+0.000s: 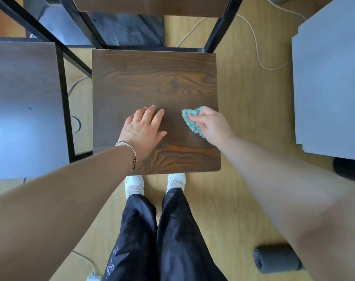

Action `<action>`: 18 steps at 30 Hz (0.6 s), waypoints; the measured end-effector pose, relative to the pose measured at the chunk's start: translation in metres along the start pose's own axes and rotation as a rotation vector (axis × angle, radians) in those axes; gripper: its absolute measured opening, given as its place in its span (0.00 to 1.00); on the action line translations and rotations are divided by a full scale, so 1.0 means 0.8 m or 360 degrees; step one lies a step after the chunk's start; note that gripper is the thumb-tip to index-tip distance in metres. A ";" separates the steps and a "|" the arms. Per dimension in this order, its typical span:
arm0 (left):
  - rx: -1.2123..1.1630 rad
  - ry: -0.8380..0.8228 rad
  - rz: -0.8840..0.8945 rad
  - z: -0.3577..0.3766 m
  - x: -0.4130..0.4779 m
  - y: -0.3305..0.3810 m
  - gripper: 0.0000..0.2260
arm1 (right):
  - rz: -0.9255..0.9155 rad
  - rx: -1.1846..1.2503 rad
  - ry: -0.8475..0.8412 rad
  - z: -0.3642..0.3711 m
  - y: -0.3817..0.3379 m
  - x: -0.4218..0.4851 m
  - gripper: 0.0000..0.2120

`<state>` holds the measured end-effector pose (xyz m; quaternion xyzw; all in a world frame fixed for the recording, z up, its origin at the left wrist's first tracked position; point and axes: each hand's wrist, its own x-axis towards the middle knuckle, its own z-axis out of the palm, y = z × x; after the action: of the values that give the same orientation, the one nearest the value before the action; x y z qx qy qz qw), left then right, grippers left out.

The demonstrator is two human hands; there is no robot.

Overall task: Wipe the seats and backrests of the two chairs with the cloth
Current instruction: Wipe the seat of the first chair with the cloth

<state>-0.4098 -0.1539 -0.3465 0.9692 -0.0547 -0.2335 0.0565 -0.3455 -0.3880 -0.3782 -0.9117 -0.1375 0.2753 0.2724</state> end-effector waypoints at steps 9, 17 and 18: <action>-0.0021 -0.0091 -0.0001 0.031 -0.065 0.020 0.28 | -0.0174 -0.0001 -0.0053 0.084 -0.011 -0.128 0.15; 0.0004 -0.0098 -0.0004 0.042 -0.082 0.020 0.28 | -0.0096 0.0140 -0.0038 0.081 -0.025 -0.139 0.15; 0.0027 -0.0101 0.0020 0.042 -0.080 0.019 0.28 | -0.0086 0.0135 0.0049 0.066 -0.023 -0.125 0.14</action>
<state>-0.4833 -0.1634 -0.3454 0.9613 -0.0646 -0.2635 0.0478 -0.4589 -0.3906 -0.3618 -0.8993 -0.1459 0.2594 0.3203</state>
